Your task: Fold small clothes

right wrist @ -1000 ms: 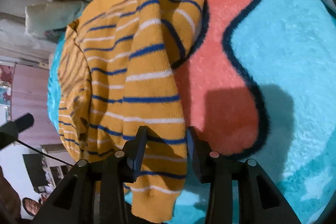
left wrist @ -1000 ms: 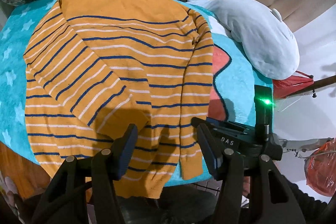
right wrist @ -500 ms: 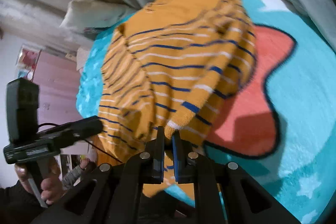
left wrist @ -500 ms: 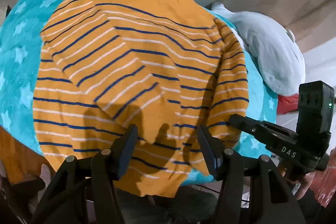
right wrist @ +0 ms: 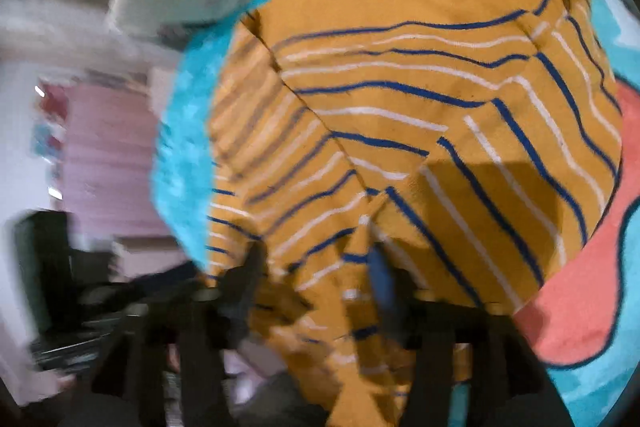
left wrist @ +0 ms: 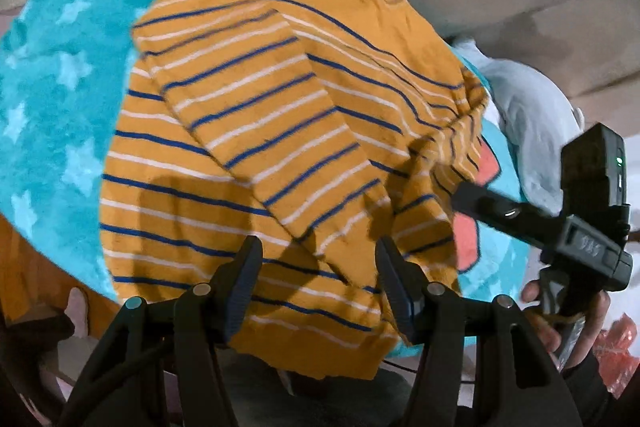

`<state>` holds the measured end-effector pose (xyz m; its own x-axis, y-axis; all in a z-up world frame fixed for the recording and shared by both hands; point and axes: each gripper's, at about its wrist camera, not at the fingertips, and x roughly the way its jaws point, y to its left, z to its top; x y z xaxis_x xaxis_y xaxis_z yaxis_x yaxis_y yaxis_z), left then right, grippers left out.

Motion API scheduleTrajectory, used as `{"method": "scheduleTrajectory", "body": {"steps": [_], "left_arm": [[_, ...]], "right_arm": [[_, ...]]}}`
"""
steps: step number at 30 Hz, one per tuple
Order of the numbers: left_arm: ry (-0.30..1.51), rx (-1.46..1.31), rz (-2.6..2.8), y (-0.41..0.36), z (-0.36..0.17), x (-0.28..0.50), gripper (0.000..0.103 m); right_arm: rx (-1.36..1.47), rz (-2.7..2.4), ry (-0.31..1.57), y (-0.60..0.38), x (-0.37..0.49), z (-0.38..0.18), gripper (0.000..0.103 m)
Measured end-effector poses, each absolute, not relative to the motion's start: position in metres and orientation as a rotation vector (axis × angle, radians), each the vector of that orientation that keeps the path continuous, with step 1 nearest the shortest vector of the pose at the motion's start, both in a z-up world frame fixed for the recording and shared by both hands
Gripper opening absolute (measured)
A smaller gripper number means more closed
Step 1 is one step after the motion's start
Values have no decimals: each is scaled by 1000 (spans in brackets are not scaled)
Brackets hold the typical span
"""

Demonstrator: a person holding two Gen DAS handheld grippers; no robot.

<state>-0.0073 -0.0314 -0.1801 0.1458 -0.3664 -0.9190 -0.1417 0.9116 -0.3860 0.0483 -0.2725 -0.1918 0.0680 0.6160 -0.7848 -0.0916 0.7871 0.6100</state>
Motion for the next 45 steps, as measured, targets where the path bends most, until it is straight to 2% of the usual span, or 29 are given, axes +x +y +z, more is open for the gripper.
{"method": "scheduleTrajectory", "body": {"steps": [6, 10, 12, 16, 18, 19, 20, 26, 27, 28, 30, 33, 34, 35, 37, 38, 39, 41, 45], "left_arm": [[1461, -327, -347, -85, -180, 20, 61], [1500, -279, -459, -127, -189, 45, 62], [1532, -275, -472, -145, -200, 61, 65], [1591, -286, -432, -161, -229, 85, 64], [1643, -249, -407, -168, -243, 88, 33], [1677, -233, -407, -169, -247, 86, 9], [1686, -240, -408, -168, -247, 85, 7], [1651, -473, -461, -125, -216, 77, 6], [1650, -532, -470, -114, -211, 78, 5], [1642, -568, -476, -106, -206, 79, 5], [1618, -617, -447, -82, -199, 85, 5], [1603, -615, -350, -49, -210, 95, 8], [1604, -572, -315, -43, -217, 97, 12], [1616, -523, -275, -36, -223, 98, 14], [1626, -491, -294, -34, -226, 96, 14], [1620, -476, -313, -35, -224, 93, 15], [1608, -437, -325, -39, -221, 90, 18], [1598, -388, -316, -46, -219, 87, 36], [1541, -274, -315, -46, -202, 70, 53]], "right_arm": [[606, 308, 1378, -357, 39, -198, 78], [697, 129, 1371, -400, 37, -219, 69], [746, 77, 1359, -413, 33, -224, 69], [777, 30, 1321, -418, 23, -225, 69], [789, 19, 1313, -418, 22, -228, 69], [799, 17, 1311, -420, 22, -229, 68], [805, 14, 1310, -423, 22, -231, 67], [854, -6, 1354, -423, 39, -257, 45], [863, 6, 1359, -423, 41, -258, 36], [876, 11, 1368, -421, 44, -259, 18], [890, 51, 1326, -415, 49, -243, 9], [805, 85, 1306, -400, 57, -224, 9], [807, 104, 1309, -396, 61, -222, 10], [810, 133, 1308, -391, 65, -219, 15], [770, 132, 1310, -385, 75, -214, 68], [729, 110, 1304, -381, 81, -209, 73], [715, 118, 1299, -379, 87, -206, 74], [715, 137, 1295, -374, 103, -202, 74], [693, 125, 1315, -371, 138, -203, 74]]}}
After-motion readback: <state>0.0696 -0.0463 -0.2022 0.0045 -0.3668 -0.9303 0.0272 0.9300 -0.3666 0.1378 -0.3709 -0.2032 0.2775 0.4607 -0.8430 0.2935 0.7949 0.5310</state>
